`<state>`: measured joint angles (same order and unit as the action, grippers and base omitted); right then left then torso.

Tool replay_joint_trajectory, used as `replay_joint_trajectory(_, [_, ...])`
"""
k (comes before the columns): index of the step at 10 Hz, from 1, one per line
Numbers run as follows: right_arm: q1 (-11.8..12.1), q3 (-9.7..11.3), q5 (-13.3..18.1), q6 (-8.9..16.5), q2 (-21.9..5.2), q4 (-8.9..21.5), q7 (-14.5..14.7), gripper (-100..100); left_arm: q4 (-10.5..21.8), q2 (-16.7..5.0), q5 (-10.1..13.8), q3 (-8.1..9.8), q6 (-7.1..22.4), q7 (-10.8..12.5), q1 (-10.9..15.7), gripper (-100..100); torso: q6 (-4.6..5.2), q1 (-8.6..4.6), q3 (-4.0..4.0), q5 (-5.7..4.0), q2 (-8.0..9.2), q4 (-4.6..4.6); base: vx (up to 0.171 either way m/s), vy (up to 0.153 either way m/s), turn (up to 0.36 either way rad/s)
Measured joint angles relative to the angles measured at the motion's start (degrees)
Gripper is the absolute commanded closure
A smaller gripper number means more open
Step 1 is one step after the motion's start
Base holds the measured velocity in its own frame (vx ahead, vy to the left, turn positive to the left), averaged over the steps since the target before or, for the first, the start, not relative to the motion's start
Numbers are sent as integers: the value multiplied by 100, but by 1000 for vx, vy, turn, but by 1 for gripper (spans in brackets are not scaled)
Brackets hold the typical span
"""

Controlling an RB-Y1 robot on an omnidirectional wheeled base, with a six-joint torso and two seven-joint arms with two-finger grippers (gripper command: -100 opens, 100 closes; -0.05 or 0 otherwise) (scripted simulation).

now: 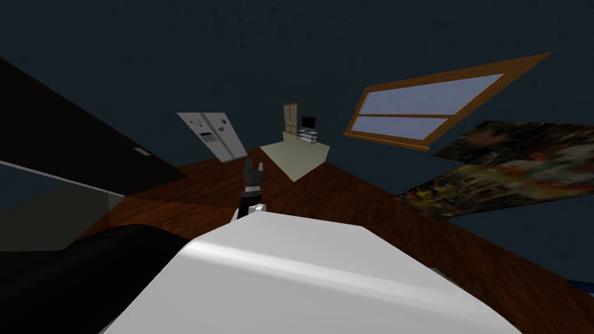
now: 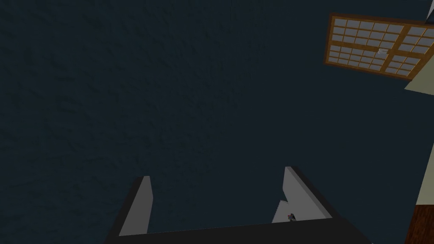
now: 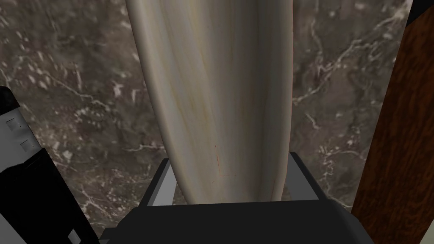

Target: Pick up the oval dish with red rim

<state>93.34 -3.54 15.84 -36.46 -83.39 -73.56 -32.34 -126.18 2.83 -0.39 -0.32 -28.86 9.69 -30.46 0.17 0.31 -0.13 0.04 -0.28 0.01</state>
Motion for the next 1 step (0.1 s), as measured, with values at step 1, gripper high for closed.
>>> replay_joint_trajectory(1, [-20, 9, 2, -8, -17, 13, -29, 0, 0, 0, 0, 0, 0, 0, 0, 0, 0, -4, -4, 1, -7, -2, 0, 0, 0])
